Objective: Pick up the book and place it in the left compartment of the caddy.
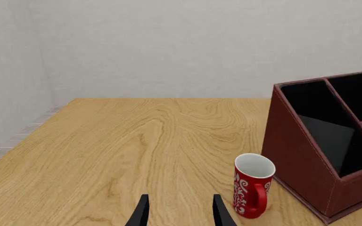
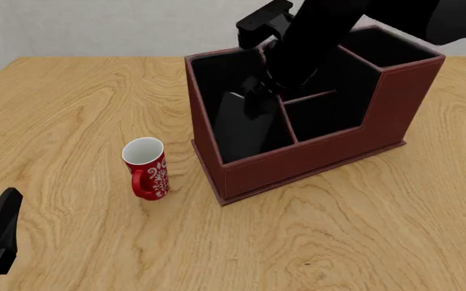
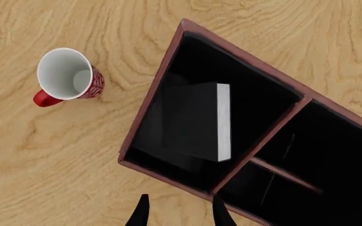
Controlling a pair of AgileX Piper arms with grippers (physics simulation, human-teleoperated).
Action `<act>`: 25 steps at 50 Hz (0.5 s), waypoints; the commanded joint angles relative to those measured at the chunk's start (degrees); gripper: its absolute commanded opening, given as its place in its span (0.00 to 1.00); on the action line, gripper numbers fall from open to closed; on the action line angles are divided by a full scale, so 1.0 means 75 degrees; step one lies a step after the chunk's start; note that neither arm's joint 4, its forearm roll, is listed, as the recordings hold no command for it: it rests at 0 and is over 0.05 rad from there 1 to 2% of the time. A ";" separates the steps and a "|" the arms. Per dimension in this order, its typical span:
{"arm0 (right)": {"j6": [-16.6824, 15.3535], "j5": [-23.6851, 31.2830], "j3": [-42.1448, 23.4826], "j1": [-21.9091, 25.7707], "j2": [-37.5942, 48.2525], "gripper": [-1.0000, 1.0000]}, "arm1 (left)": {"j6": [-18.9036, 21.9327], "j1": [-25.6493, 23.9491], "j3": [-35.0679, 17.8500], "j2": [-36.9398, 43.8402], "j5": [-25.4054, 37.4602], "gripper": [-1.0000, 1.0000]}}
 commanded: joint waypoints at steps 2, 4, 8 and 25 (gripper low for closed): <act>-0.0111 0.0539 -0.0747 -0.0120 -0.0111 1.00 | 0.0000 0.0000 0.0000 0.0000 0.0000 1.00; -0.0164 0.0567 -0.0818 -0.0180 -0.0204 1.00 | 0.0000 0.0000 0.0000 0.0000 0.0000 1.00; -0.0159 0.0563 -0.0770 -0.0207 -0.0418 1.00 | 0.0000 0.0000 0.0000 0.0000 0.0000 1.00; -0.0075 0.0569 -0.0549 -0.0174 -0.1232 1.00 | 0.0000 0.0000 0.0000 0.0000 0.0000 1.00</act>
